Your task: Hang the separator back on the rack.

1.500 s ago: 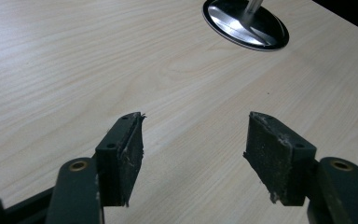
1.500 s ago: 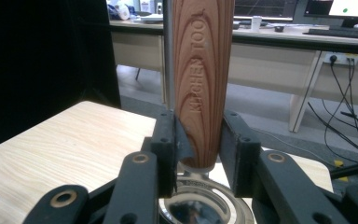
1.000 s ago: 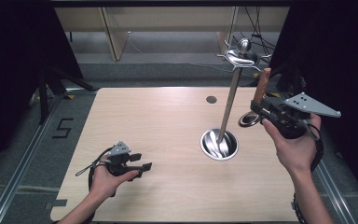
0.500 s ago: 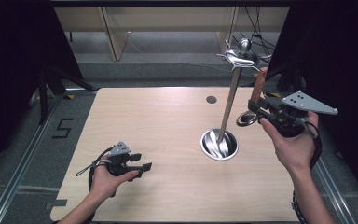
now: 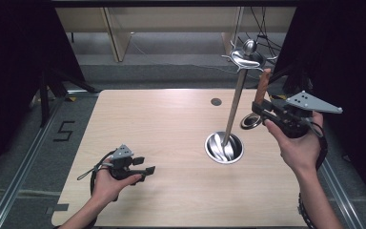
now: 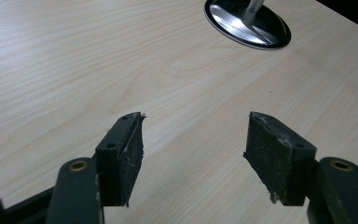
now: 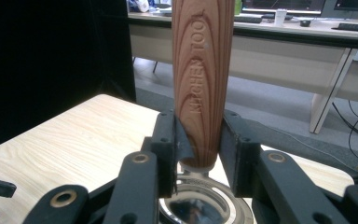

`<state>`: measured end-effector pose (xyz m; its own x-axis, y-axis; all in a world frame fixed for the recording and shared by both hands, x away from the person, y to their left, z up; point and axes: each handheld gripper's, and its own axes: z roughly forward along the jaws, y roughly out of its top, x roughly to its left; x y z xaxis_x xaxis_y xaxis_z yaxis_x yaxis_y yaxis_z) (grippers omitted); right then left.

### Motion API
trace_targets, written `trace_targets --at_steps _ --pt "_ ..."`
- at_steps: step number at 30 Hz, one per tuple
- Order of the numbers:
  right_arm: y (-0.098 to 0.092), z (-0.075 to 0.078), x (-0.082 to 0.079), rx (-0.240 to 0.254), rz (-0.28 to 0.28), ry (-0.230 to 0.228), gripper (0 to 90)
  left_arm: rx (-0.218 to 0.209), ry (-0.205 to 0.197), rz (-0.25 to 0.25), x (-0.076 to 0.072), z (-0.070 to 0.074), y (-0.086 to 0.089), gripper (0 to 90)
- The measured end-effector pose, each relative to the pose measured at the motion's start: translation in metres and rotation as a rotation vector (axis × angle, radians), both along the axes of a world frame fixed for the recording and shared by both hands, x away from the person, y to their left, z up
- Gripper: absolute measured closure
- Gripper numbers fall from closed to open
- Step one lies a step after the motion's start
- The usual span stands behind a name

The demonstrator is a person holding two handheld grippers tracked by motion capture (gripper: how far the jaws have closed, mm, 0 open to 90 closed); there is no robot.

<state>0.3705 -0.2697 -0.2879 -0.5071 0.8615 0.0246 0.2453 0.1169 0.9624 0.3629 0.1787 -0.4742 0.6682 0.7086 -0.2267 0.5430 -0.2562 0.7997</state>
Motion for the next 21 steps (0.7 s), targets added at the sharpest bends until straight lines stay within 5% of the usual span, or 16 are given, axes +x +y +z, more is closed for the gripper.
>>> trace_targets --at_steps 19,21 --pt "0.005 0.006 0.008 -0.002 -0.011 0.018 69.9 0.0 -0.001 -0.001 0.0 0.0 0.0 35.9" --pt "0.004 0.006 0.011 -0.026 -0.006 -0.005 69.9 0.0 -0.001 -0.001 0.0 0.0 0.0 35.9"
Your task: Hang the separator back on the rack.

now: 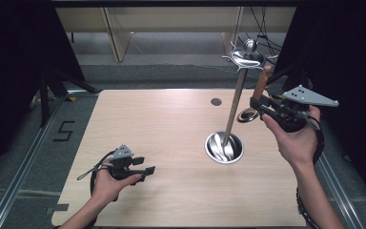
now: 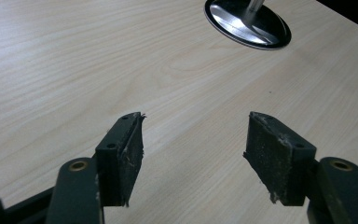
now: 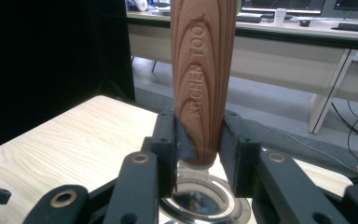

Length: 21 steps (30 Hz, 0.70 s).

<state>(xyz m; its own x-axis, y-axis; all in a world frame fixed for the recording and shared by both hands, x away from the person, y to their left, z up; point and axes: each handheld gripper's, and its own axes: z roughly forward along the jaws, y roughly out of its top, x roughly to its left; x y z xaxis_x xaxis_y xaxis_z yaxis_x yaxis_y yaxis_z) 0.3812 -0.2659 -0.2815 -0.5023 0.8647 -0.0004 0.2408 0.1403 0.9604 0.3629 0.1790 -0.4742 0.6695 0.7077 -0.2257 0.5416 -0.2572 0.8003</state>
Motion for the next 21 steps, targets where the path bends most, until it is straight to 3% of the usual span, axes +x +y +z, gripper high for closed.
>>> trace_targets --at_steps 3,21 --pt "0.0028 0.0001 0.0 0.022 -0.004 0.021 69.9 -0.007 0.0 0.003 -0.0002 0.0 -0.0005 35.9" --pt "0.006 0.0003 0.0034 0.007 -0.01 0.013 69.8 0.0 0.002 0.0 -0.0001 0.0 -0.0003 35.9"
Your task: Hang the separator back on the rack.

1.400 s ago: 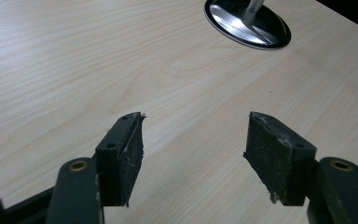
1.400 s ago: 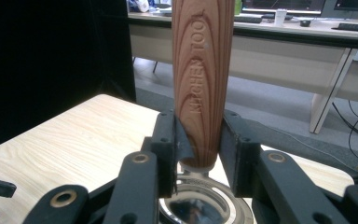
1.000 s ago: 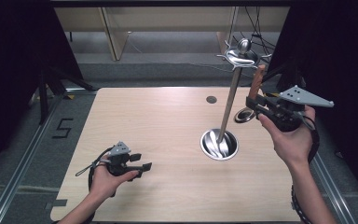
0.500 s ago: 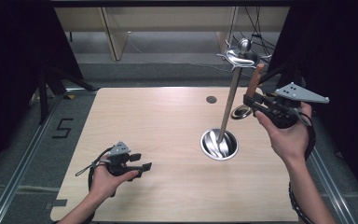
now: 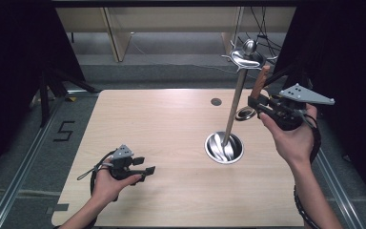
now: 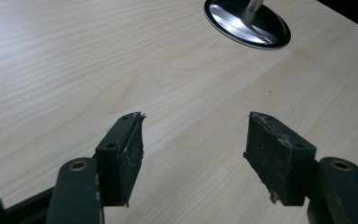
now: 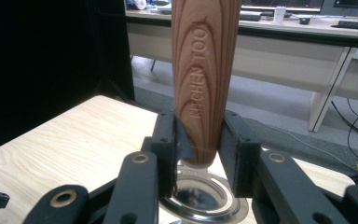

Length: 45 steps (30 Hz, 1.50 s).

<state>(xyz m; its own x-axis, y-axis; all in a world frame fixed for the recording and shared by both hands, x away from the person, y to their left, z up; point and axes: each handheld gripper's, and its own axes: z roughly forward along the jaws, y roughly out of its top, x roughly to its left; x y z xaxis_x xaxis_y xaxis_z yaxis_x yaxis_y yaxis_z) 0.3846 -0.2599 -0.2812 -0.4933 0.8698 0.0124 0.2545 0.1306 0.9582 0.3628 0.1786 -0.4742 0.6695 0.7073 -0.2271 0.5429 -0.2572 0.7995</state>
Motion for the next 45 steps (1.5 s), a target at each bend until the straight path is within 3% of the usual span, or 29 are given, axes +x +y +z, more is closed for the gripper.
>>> trace_targets --at_steps 9,10,20,25,32,35,38,40,45 --pt "0.001 0.0 -0.001 0.009 -0.004 0.022 69.6 0.001 0.0 -0.002 0.0 0.0 0.0 35.9" --pt "0.001 -0.001 0.0 -0.001 -0.004 0.006 69.6 -0.001 0.0 0.0 0.0 0.0 0.0 35.9" --pt "0.0 -0.004 -0.005 -0.014 -0.01 0.007 67.8 -0.006 -0.001 0.002 0.0 0.0 -0.001 35.9" --pt "-0.001 -0.003 -0.007 -0.03 -0.009 -0.027 63.1 0.0 -0.005 0.004 0.0 0.0 0.0 35.9" --pt "-0.006 -0.004 -0.016 -0.044 -0.053 -0.079 50.9 0.001 -0.008 0.008 -0.001 0.0 0.0 35.9" --pt "-0.01 -0.006 -0.021 -0.04 -0.062 -0.062 47.7 0.001 -0.009 0.01 -0.001 0.001 0.0 35.9" --pt "-0.019 -0.009 -0.023 -0.066 -0.069 -0.085 45.2 -0.002 -0.008 0.004 0.0 0.0 0.0 35.9" --pt "-0.022 -0.011 -0.027 -0.05 -0.079 -0.057 44.2 0.0 -0.007 0.008 -0.001 0.0 0.0 35.9" --pt "-0.035 -0.022 -0.03 -0.052 -0.117 -0.05 43.0 0.001 -0.003 0.005 -0.001 0.0 0.0 35.9"
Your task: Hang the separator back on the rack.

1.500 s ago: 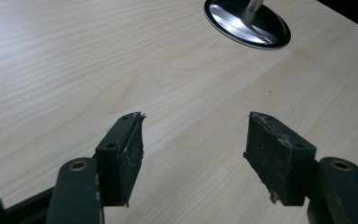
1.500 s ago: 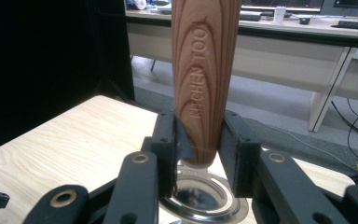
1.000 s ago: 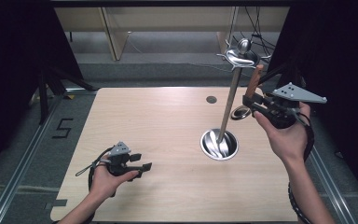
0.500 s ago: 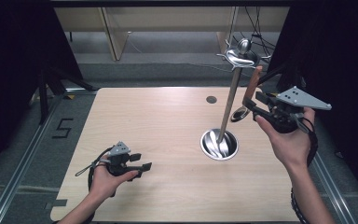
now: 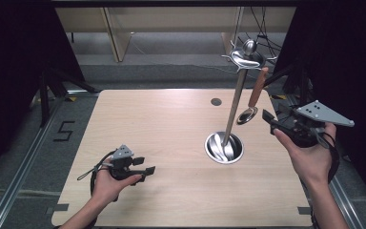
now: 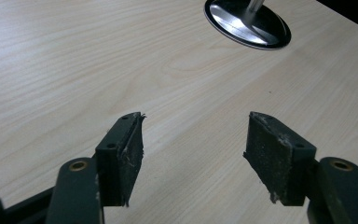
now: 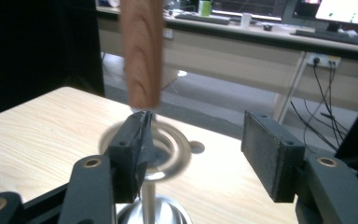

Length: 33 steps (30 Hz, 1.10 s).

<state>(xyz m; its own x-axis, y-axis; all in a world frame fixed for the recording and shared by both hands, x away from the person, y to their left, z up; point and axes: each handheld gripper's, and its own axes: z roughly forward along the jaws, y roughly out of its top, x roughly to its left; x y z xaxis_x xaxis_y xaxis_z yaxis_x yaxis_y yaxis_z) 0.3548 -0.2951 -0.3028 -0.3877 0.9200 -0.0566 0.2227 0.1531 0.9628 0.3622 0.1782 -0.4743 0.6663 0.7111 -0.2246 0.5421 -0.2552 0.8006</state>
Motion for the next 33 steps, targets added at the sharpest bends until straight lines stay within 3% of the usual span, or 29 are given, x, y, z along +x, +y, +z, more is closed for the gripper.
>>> trace_targets --at_steps 14,23,25,26,27,28,30,33 --pt "-0.027 -0.043 0.009 0.016 -0.101 0.117 41.7 -0.008 -0.001 0.004 0.0 -0.001 -0.001 35.9" --pt "-0.037 -0.07 0.019 0.008 -0.136 0.186 41.7 -0.006 -0.002 0.007 0.0 -0.001 -0.001 35.8" --pt "-0.042 -0.077 0.022 -0.024 -0.132 0.18 41.7 -0.009 -0.001 0.002 0.0 -0.001 -0.001 35.8" --pt "-0.039 -0.078 0.021 0.02 -0.145 0.21 41.7 -0.008 -0.001 0.002 0.0 -0.001 -0.001 35.8" --pt "-0.041 -0.08 0.022 -0.001 -0.149 0.217 41.7 -0.005 0.006 -0.004 0.0 0.0 0.0 35.8" --pt "-0.04 -0.083 0.022 0.018 -0.152 0.22 41.6 -0.006 0.004 -0.003 0.0 0.0 0.0 35.8" --pt "-0.043 -0.088 0.024 -0.007 -0.153 0.232 41.5 -0.008 0.003 -0.002 0.0 0.0 -0.001 35.8" --pt "-0.043 -0.093 0.025 0.001 -0.159 0.257 41.5 -0.001 -0.001 -0.001 0.0 0.0 0.0 35.8"
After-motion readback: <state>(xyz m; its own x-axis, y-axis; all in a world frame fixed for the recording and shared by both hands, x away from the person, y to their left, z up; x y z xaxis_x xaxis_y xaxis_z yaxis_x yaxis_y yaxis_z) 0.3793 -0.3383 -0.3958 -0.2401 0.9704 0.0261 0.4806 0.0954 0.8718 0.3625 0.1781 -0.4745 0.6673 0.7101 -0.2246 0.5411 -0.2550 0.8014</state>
